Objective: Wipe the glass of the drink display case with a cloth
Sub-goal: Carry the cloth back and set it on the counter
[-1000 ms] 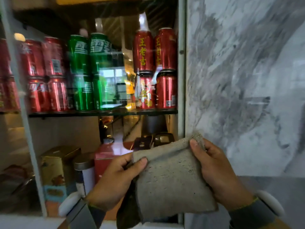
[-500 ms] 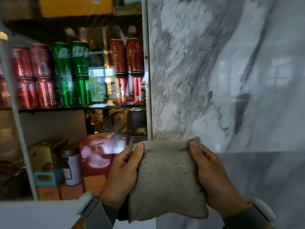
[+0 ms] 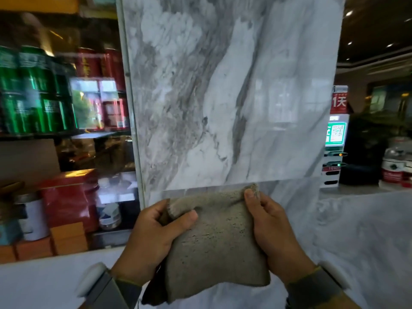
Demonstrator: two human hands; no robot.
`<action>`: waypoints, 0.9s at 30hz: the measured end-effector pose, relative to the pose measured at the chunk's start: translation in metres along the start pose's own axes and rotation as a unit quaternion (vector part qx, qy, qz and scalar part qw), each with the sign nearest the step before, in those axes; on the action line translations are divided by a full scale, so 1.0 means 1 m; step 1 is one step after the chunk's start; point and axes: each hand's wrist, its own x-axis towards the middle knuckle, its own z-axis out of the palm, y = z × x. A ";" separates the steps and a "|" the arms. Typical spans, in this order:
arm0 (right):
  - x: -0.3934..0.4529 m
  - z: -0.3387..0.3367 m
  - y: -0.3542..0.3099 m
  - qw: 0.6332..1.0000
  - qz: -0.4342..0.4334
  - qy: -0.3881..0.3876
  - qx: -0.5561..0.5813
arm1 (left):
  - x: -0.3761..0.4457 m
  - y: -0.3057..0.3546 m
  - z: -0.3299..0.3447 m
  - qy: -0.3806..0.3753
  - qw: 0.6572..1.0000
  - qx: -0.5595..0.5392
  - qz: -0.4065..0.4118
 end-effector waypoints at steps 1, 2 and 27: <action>0.002 -0.009 -0.001 1.000 -0.003 0.001 -0.001 | 0.000 0.001 0.009 -0.003 1.000 0.004 0.006; 0.004 -0.018 -0.003 1.000 -0.005 0.004 0.000 | 0.001 0.002 0.017 0.002 1.000 0.010 0.011; 0.122 -0.307 0.004 0.998 -0.031 0.019 -0.043 | 0.092 -0.041 0.313 -0.042 0.999 0.011 0.023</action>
